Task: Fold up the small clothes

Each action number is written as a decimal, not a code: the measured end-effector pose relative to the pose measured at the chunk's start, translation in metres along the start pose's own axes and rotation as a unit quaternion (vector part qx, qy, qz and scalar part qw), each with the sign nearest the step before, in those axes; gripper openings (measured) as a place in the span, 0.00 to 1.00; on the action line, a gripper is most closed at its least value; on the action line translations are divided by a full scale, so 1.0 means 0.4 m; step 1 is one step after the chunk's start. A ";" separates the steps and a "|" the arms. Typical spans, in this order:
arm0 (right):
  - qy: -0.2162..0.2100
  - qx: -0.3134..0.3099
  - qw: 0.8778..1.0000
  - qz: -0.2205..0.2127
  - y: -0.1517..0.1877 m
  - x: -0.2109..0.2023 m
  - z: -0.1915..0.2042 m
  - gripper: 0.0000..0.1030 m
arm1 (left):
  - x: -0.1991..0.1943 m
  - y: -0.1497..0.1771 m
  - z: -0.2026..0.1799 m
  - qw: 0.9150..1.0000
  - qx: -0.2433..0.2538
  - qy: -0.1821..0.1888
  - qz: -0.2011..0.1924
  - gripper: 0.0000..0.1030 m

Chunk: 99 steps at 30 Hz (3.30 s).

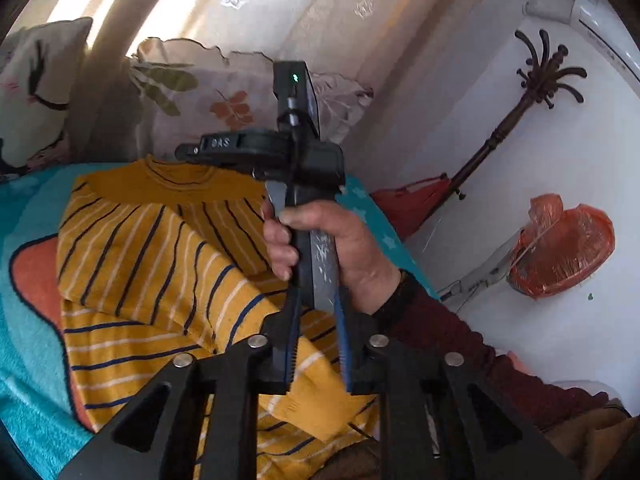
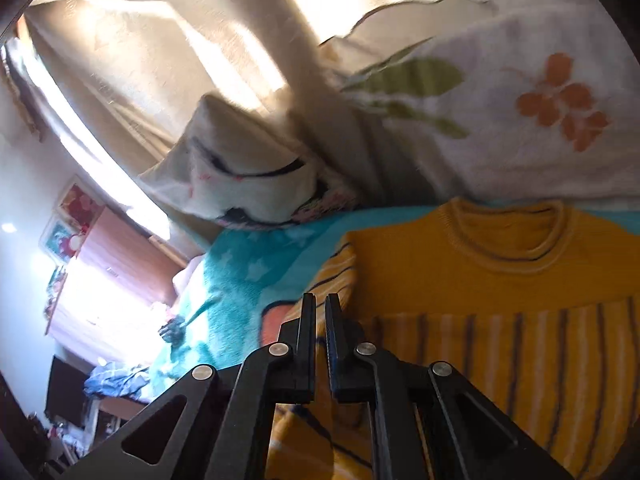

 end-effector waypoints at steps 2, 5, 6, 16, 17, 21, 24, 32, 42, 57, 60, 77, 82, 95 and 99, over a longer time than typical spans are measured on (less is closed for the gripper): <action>0.095 0.003 0.995 0.009 -0.013 -0.004 -0.104 0.51 | 0.050 0.006 -0.009 1.000 0.007 -0.014 0.014 0.27; 0.076 0.063 0.995 0.020 0.035 -0.050 -0.220 0.54 | 0.061 0.023 0.017 0.999 0.006 -0.032 0.016 0.35; 0.042 0.075 0.996 0.026 0.060 -0.064 -0.229 0.54 | 0.054 0.025 0.038 0.999 -0.002 -0.047 0.009 0.41; -0.035 -0.053 0.986 0.154 0.398 -0.114 -0.077 0.57 | -0.047 0.096 0.264 0.981 -0.123 -0.147 -0.045 0.44; -0.020 -0.070 0.984 0.165 0.425 -0.107 -0.071 0.57 | -0.056 0.106 0.273 0.979 -0.131 -0.146 -0.049 0.44; -0.008 -0.097 0.981 0.167 0.482 -0.081 -0.037 0.50 | -0.082 0.120 0.287 0.976 -0.146 -0.146 -0.064 0.45; -0.023 -0.092 0.983 0.155 0.458 -0.110 -0.032 0.04 | -0.095 0.122 0.282 0.977 -0.142 -0.143 -0.070 0.45; 0.083 -0.062 0.994 0.019 0.244 -0.293 -0.151 0.04 | -0.101 0.133 0.313 0.974 -0.159 -0.140 -0.076 0.48; 0.126 0.071 0.990 -0.002 0.277 -0.384 -0.372 0.45 | -0.054 0.142 0.376 0.968 -0.185 -0.163 -0.050 0.52; 0.684 -0.168 0.710 -0.007 0.294 -0.847 -0.325 0.72 | -0.151 0.208 0.373 0.968 -0.176 -0.158 -0.085 0.53; 0.483 -0.109 0.869 -0.008 0.383 -0.771 -0.281 0.72 | -0.152 0.268 0.378 0.967 -0.189 -0.151 -0.078 0.54; 0.066 0.088 0.994 0.000 0.696 -0.434 -0.189 0.68 | -0.058 0.454 0.310 0.975 -0.209 -0.054 -0.042 0.56; -0.018 0.110 0.993 -0.023 0.741 -0.434 -0.163 0.68 | -0.008 0.496 0.239 0.983 -0.180 -0.018 -0.036 0.56; -0.010 0.085 0.995 -0.042 0.841 -0.456 -0.087 0.09 | -0.059 0.538 0.244 0.973 -0.218 -0.022 -0.066 0.10; -0.060 0.078 0.992 -0.076 0.835 -0.548 -0.055 0.07 | -0.173 0.532 0.217 0.977 -0.176 -0.024 -0.119 0.07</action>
Point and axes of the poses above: each gripper's, at about its wrist camera, not at the fingertips, and x roughly the way its jaws point, z to its left, y to its underside, the point moved 3 cm from there along x, roughly the way its jaws point, and after that the axes turned 5 degrees about -x, right-handed, at the moved point
